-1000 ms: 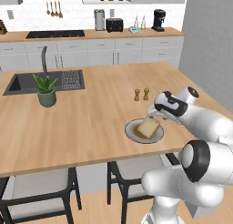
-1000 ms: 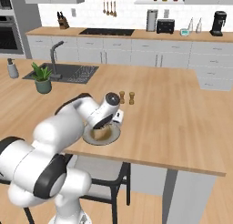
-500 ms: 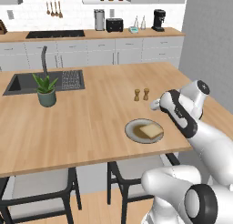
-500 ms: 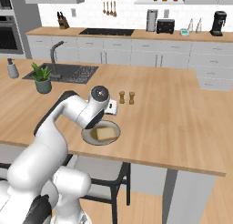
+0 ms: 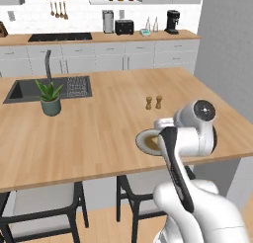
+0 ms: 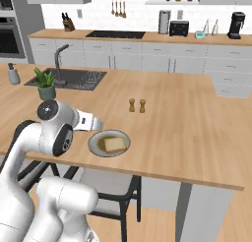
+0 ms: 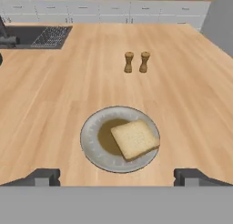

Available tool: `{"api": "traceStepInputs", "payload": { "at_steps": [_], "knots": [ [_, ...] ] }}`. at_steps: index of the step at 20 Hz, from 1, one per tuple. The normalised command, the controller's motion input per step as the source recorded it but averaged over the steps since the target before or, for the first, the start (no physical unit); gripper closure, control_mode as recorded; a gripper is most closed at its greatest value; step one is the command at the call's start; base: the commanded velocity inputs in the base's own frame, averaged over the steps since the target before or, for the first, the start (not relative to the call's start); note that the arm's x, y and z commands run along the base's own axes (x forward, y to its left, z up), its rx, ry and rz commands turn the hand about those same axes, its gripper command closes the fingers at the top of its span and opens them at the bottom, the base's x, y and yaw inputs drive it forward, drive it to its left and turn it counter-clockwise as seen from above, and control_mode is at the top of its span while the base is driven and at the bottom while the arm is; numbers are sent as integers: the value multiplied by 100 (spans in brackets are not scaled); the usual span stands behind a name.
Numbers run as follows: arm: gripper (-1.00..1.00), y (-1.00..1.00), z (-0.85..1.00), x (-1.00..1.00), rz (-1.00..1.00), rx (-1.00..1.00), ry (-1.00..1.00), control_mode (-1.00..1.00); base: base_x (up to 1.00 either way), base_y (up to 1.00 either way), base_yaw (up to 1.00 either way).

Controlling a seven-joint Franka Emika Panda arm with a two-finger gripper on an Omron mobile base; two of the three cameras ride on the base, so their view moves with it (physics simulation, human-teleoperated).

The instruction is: Start the toaster. Once the lever pops up, take the bread to the plate on the dining counter.

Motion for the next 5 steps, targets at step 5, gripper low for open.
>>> {"api": "traceStepInputs", "payload": {
  "at_steps": [5],
  "knots": [
    [-100, 0, 83, -35, -7, -1, 20, -100, 0, 0, 0]
  ]
}}
